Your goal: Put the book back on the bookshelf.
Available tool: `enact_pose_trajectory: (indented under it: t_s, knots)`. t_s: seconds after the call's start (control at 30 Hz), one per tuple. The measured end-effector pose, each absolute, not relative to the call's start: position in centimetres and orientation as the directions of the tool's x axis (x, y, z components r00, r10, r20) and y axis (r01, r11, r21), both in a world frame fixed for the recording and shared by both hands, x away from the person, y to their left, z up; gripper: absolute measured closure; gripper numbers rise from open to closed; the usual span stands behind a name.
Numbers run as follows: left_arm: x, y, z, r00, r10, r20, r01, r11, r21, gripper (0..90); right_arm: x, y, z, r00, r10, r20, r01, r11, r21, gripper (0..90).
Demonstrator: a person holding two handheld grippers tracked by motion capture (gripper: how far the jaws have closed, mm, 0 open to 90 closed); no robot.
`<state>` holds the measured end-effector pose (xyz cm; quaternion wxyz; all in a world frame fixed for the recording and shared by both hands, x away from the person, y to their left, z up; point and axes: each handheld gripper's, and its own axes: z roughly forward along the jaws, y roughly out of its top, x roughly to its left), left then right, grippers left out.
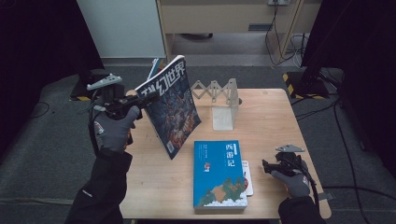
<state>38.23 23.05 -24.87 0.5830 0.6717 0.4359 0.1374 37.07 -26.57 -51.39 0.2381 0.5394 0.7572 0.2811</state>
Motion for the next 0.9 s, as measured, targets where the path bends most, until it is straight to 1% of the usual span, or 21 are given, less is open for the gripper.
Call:
enact_pose_trajectory:
  t_s: [0.2, 0.47, 0.63, 0.9]
  knots:
    - [38.2, 24.2, -24.1, 0.55, 0.778, -0.304, 0.407, 0.068, 0.911, 81.8, 37.2, -26.6, -52.0, -0.334, 0.94, -0.063, 0.697, 0.292, 0.655, 10.0]
    - [38.9, 24.5, -23.9, 0.497, 0.826, -0.267, 0.398, 0.057, 0.916, 81.8, 37.3, -26.6, -52.5, -0.34, 0.937, -0.075, 0.714, 0.309, 0.628, 9.5]
    - [39.9, 24.4, -24.0, 0.46, 0.853, -0.247, 0.395, 0.053, 0.917, 81.8, 37.3, -26.7, -52.7, -0.334, 0.941, -0.052, 0.72, 0.29, 0.63, 9.1]
    - [41.8, 23.8, -23.9, 0.418, 0.875, -0.246, 0.407, 0.061, 0.911, 81.8, 37.3, -26.8, -52.8, -0.322, 0.946, -0.04, 0.723, 0.273, 0.634, 8.3]
